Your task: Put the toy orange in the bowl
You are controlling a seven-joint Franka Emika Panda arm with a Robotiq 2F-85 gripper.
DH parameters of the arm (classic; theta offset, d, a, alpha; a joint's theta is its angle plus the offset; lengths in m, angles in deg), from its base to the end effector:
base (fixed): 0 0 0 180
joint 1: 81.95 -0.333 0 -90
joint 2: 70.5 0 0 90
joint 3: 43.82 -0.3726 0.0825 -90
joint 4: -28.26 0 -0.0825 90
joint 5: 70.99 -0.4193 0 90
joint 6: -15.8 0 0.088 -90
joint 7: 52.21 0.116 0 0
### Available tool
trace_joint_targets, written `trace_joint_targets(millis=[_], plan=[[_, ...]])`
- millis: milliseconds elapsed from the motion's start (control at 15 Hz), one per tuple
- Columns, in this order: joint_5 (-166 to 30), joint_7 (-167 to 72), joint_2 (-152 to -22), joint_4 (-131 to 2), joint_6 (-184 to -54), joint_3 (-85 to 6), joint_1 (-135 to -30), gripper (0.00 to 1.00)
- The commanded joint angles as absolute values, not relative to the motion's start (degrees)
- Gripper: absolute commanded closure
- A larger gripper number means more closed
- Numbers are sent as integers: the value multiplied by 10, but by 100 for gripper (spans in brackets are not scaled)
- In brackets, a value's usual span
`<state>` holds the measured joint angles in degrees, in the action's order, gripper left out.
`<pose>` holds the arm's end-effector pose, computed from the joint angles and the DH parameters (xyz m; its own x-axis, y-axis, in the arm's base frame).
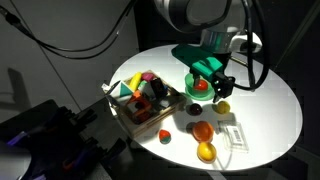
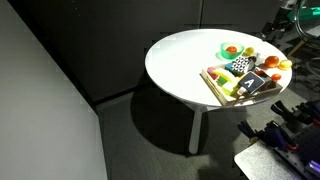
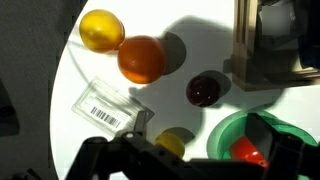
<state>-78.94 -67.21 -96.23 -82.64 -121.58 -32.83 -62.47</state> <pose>0.5858 -0.3335 0.2748 0.9385 -0.3443 0.0264 -0.3443 -0.9388 -0.0068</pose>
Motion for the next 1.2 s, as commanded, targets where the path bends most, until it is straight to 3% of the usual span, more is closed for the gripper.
trace_joint_targets(millis=[0, 1133], plan=[[-785, -668, -965, -822, -1214, -334, -619, 0], [-787, -656, -1065, -704, -1207, -362, -621, 0]])
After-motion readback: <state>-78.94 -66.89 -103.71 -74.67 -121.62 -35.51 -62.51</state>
